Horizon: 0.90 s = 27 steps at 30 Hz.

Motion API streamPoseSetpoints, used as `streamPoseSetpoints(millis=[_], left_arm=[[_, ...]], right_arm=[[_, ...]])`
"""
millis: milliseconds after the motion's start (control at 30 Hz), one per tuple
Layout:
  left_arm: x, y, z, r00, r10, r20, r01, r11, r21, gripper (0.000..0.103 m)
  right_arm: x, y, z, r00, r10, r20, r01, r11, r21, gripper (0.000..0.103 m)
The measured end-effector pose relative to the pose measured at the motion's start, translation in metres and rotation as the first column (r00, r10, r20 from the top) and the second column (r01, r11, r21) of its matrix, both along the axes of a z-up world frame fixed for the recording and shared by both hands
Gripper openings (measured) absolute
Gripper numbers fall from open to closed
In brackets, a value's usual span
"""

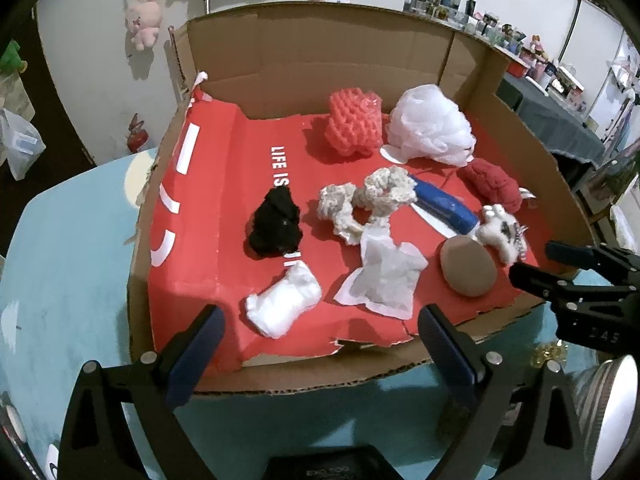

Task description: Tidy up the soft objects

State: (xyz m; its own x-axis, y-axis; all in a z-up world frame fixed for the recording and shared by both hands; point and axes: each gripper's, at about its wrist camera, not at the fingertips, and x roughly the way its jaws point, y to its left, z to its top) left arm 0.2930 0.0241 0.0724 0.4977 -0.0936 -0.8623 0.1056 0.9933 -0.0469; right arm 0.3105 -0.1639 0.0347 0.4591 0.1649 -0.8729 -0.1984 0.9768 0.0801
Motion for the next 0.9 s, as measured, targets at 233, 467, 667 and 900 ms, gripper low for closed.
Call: streamPoseSetpoints(millis=[233,467,667,900], left_arm=[[-0.0002,0.0048,-0.0016,1.000,0.010,-0.007,-0.010,1.000,-0.019,0.099],[-0.0008,0.0045,-0.0015,1.000,0.009,-0.002,-0.009,1.000,-0.016,0.099],[-0.0013,0.0037,-0.0007,1.000,0.008,0.007,-0.008,1.000,-0.008,0.099],[-0.0001,0.0042,-0.0006,1.000,0.013,0.005,-0.013,1.000,-0.018,0.099]], right_arm=[[-0.0008,0.0011,-0.0009,1.000,0.000,0.003,0.000,1.000,-0.006,0.074],[-0.0002,0.0014,-0.0008,1.000,-0.002,0.005,0.002,1.000,-0.007,0.074],[-0.0003,0.0009,-0.0009,1.000,-0.003,0.005,0.003,1.000,-0.002,0.074],[-0.0010,0.0006,-0.0007,1.000,-0.001,0.009,0.001,1.000,-0.003,0.074]])
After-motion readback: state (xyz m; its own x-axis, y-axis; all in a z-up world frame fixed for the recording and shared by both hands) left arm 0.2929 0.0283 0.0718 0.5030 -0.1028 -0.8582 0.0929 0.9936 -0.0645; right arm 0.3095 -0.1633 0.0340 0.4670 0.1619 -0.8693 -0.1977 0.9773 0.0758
